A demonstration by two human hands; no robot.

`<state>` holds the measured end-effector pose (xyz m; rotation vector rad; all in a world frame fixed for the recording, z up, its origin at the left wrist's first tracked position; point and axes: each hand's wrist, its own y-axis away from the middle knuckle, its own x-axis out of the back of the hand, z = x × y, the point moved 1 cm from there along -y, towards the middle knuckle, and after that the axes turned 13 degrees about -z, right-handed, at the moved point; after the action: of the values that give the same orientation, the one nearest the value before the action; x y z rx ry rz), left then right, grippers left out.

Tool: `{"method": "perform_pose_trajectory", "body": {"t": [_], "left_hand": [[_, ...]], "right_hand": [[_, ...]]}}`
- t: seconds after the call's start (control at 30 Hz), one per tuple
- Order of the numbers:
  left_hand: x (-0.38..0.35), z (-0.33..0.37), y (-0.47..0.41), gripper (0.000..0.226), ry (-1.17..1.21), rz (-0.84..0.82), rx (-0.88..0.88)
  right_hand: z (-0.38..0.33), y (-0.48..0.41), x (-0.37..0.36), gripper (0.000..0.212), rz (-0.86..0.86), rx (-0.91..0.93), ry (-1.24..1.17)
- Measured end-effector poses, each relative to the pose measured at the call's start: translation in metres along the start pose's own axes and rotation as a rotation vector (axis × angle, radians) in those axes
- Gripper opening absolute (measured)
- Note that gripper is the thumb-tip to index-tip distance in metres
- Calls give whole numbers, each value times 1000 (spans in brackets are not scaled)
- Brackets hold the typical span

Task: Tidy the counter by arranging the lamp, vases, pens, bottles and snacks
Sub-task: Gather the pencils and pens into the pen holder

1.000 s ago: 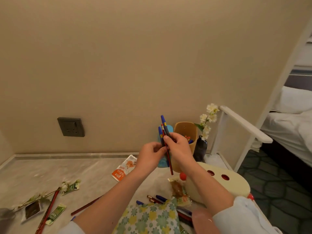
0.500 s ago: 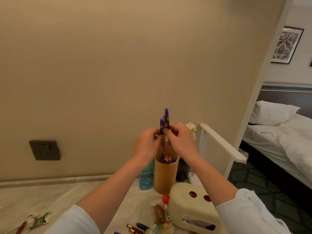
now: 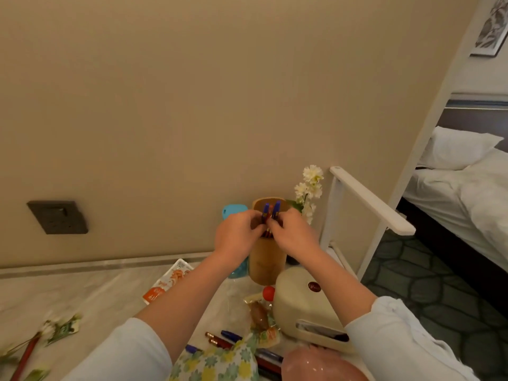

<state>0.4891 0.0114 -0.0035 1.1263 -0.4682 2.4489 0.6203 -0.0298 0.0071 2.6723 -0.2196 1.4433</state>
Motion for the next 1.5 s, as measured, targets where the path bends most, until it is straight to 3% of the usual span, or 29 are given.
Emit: {"method": "perform_pose_trajectory", "body": {"t": [0.07,0.17,0.3,0.4,0.47,0.53,0.6,0.67,0.77,0.97,1.17,1.5], "left_hand": [[-4,-5,2,30,47,-8,-7],[-5,-12,8,39,132,-5,-9],[-1,-20,26,39,200,54,-6],[1,-29,49,32,239,76,14],[0,-39,66,26,261,65,46],[-3,-53,79,20,272,40,80],[-7,-67,93,17,276,1,119],[-13,-80,106,18,260,-35,168],[-23,-94,122,22,197,-83,258],[-44,-108,149,35,85,-153,312],[-63,-113,169,51,34,-212,324],[-70,-116,176,53,29,-230,323]], "right_hand": [[3,1,-6,30,-13,-15,-8],[3,10,-9,47,6,-9,-34],[-4,31,-16,65,201,26,-170],[-12,51,-29,57,384,169,-223],[-18,63,-38,44,410,286,-245],[-23,69,-52,27,294,349,-201],[-25,72,-69,16,44,310,-97],[-24,76,-90,17,-197,214,27],[-19,84,-116,22,-378,96,173],[-11,97,-143,29,-420,45,252],[-13,101,-147,49,-478,12,327],[-16,102,-156,34,-603,-43,446]]}}
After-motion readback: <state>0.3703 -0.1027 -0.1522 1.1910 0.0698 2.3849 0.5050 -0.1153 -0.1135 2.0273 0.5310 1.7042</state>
